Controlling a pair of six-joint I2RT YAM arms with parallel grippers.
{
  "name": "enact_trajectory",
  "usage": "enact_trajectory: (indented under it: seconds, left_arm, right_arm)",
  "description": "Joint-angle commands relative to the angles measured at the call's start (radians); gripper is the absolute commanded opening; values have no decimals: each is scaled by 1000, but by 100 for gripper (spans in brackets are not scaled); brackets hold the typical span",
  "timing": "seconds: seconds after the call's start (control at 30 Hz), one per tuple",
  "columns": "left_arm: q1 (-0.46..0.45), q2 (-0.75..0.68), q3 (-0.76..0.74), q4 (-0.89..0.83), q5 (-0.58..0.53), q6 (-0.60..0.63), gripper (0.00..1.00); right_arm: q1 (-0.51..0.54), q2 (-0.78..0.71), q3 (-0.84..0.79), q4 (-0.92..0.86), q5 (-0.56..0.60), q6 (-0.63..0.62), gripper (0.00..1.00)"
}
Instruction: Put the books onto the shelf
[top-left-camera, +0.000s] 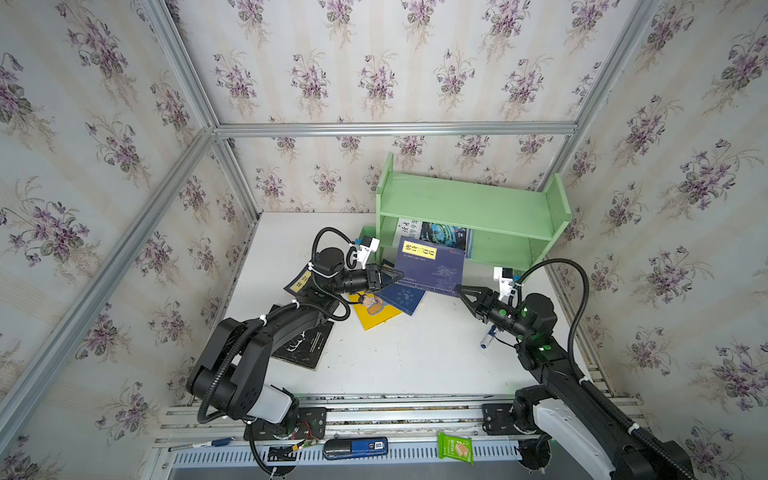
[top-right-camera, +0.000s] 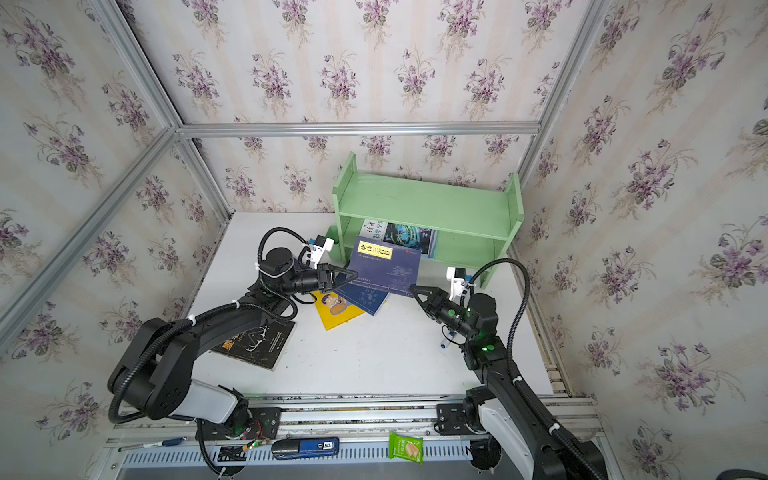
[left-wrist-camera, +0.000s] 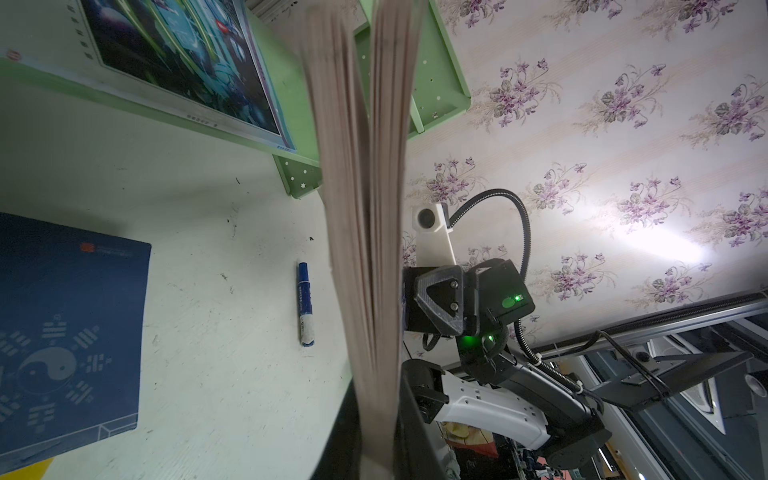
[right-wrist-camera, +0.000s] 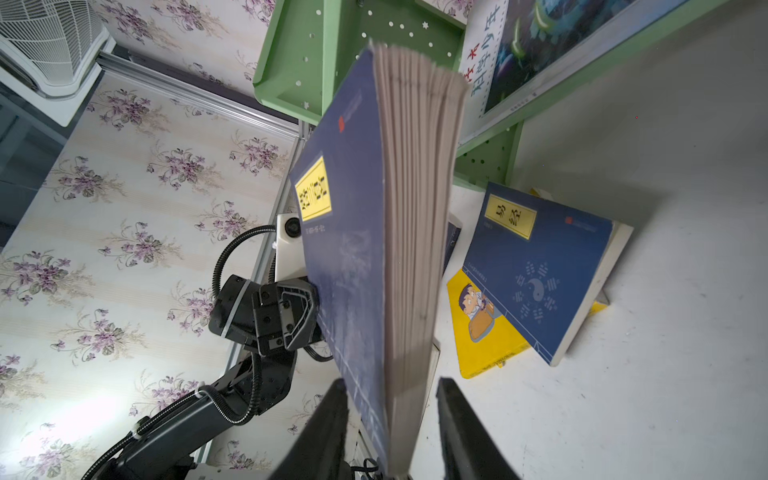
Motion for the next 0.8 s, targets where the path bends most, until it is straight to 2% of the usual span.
enact_trajectory:
  seconds: [0.0,0.2,0.43,0.63,0.77]
  left_arm:
    - [1,20,19,117,37,-48,12]
    - [1,55,15,207,44,-112,12]
    - [-1,58,14,208,43,-117,13]
    - [-1,63,18,206,41,-113,13]
    - [-1,75,27,205,41,-115,17]
  right_arm:
    - [0,-3,-7,102,-14,31,41]
    - [-1,51,-11,166,-32,58,42]
    - [-1,148,30,224,-35,50,34]
    - [-1,238,52,332,-58,87,32]
    - [-1,295,55,409,-70,127,19]
